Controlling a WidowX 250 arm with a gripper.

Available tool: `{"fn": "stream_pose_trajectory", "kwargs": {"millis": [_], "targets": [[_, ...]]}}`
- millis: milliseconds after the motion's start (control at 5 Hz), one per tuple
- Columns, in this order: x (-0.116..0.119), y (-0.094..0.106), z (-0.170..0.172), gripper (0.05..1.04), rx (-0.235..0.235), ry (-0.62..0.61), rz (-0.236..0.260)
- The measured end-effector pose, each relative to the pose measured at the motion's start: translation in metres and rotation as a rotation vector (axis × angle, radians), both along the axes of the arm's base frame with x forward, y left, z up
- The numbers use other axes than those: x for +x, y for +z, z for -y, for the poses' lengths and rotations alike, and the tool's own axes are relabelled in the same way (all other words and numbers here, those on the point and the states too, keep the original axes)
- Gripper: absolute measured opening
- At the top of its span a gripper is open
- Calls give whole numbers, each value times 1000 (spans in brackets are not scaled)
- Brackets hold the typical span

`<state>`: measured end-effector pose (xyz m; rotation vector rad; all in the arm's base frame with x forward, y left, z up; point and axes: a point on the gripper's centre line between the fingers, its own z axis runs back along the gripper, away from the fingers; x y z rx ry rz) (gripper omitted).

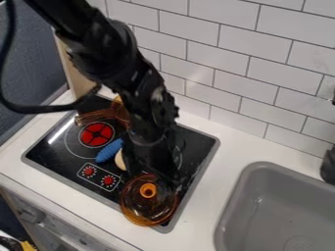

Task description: Took the lid of the pot and placed it on the right side of the stove

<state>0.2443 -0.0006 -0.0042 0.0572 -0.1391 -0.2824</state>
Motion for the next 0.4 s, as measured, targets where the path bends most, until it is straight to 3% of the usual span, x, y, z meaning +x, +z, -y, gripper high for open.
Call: {"fn": "stream_pose_trajectory", "kwargs": {"millis": [200, 400], "targets": [[8, 37, 0, 1001, -39, 8, 50], [9, 63, -4, 1001, -13, 10, 89]]}}
